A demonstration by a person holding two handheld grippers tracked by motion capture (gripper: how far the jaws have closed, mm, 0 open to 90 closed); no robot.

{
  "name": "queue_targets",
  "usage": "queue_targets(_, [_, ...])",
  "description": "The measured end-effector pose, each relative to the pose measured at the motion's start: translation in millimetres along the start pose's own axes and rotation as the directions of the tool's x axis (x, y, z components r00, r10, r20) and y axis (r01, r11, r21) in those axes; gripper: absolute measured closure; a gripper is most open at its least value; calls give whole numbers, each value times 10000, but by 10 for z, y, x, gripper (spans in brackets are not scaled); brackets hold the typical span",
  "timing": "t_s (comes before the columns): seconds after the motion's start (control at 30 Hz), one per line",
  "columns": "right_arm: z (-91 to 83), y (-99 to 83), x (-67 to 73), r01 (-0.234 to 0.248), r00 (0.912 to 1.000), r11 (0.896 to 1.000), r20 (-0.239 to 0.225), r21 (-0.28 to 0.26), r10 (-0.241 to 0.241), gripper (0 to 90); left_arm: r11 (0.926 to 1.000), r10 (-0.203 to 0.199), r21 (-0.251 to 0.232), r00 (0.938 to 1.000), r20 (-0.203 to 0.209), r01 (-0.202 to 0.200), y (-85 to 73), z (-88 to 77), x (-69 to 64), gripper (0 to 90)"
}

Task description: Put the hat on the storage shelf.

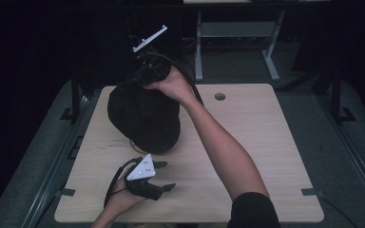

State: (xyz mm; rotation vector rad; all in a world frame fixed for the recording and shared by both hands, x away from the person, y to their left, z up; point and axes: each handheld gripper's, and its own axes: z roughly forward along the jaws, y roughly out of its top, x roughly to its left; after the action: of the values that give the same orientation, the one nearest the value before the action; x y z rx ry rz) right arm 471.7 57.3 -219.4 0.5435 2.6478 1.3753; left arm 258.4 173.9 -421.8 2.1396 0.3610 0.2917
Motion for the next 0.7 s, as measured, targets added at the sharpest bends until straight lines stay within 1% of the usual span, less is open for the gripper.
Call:
queue_targets(0.03, [-67,-20,4,-102,9999,9999,49,-110,102,430,10000,-40,-4,10000,5,40,-8,-5,1,257])
queue_targets(0.07, [-67,-20,4,-102,9999,9999,49,-110,102,430,10000,-40,-4,10000,5,40,-8,-5,1,257])
queue_targets(0.1, [-137,-45,-14,-299,9995,9993,33,-236,300,392,10000,-16,20,10000,-9,16,-8,-12,4,257])
queue_targets(0.17, [-160,-54,-16,-386,9993,9990,-2,-241,386,377,9997,-128,-198,9999,-15,128,-15,-11,1,257])
queue_targets(0.2, [-223,-92,-20,-410,9991,9987,33,-315,411,355,9997,-143,-192,9999,-41,142,-15,-21,3,256])
queue_targets(0.23, [-223,-92,-20,-410,9991,9987,33,-315,411,355,9997,-143,-192,9999,-41,142,-15,-21,3,256])
queue_targets(0.27, [-260,-117,-15,-425,9991,9984,70,-384,428,350,9999,-111,-100,9999,-50,111,-14,-31,9,256])
queue_targets(0.3, [-331,-179,-19,-436,9990,9978,53,-492,439,334,9998,-154,-110,9999,-45,153,-17,-31,11,255])
queue_targets(0.33, [-363,-210,-22,-458,9989,9978,64,-483,462,326,9999,-155,-61,9999,-45,155,-16,-32,13,255])
queue_targets(0.4, [-388,-233,-26,-505,9987,9976,80,-467,509,313,9998,-195,-56,9998,-29,195,-17,-29,10,253])
queue_targets(0.43, [-473,-308,-40,-571,9982,9962,124,-660,581,298,9998,-172,-33,9998,-30,172,-19,-20,6,253])
queue_targets(0.47, [-517,-339,-44,-601,9980,9955,164,-736,614,292,9998,-217,-41,9998,-11,217,-21,-14,4,253])
queue_targets(0.5, [-517,-339,-44,-601,9980,9955,164,-736,614,292,9998,-217,-41,9998,-11,217,-21,-14,4,253])
queue_targets(0.53, [-607,-403,-41,-694,9972,9940,219,-849,715,283,9997,-240,-110,9997,-17,240,-23,-6,5,253])
queue_targets(0.57, [-657,-438,-38,-740,9967,9932,261,-900,766,282,9996,-254,-136,9997,3,254,-25,-3,9,252])
queue_targets(0.6, [-657,-438,-38,-740,9967,9932,261,-900,766,282,9996,-254,-136,9997,3,254,-25,-3,9,251])
queue_targets(0.63, [-772,-528,-39,-763,9962,9919,332,-1020,801,274,9996,-265,-126,9996,10,265,-25,-4,15,250])
queue_targets(0.67, [-772,-528,-39,-763,9962,9919,332,-1020,801,274,9996,-269,-127,9996,21,269,-25,-3,17,250])
queue_targets(0.7, [-859,-602,-41,-913,9948,9903,361,-1047,955,269,9996,-263,-94,9996,25,264,-28,-5,19,249])
